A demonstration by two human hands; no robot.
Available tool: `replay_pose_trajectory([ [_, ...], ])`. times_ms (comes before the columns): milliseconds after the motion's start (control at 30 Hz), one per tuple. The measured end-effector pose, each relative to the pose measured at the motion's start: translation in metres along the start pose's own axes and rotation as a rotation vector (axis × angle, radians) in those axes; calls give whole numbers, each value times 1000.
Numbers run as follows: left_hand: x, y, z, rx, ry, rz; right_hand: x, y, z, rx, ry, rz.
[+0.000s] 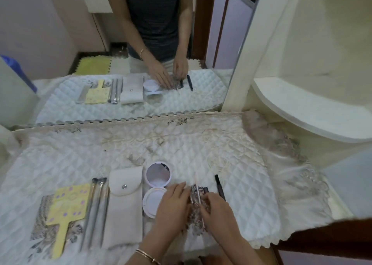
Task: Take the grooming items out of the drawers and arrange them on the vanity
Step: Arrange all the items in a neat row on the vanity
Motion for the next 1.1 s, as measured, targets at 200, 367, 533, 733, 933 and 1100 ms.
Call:
replay_pose_trajectory([
  [200,11,-5,8,-37,63,-26,11,-11,3,-157,33,-103],
  [367,18,-7,4,-46,83,-96,13,-16,4,-166,-1,-120],
  [533,8,16,-9,-42,92,-119,9,-8,-3,-51,26,-108],
  [733,-12,22,-25,-103,198,-188,6,-24,-19,81,-21,-150],
  [933,-17,15,-30,-78,224,-179,7,-26,-24,103,-46,-157],
  [1100,-22,10,-34,3,137,-103,4,-35,-37,132,57,-238],
])
Point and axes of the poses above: each hand's wrist, its own x-axis towards the middle knuckle, its own y-axis out of the back of the hand, z = x × y, the point moved 6 cm from there along x, towards the middle knuckle, and after that the axes turned 6 degrees about -y, right-handed, at the moved point
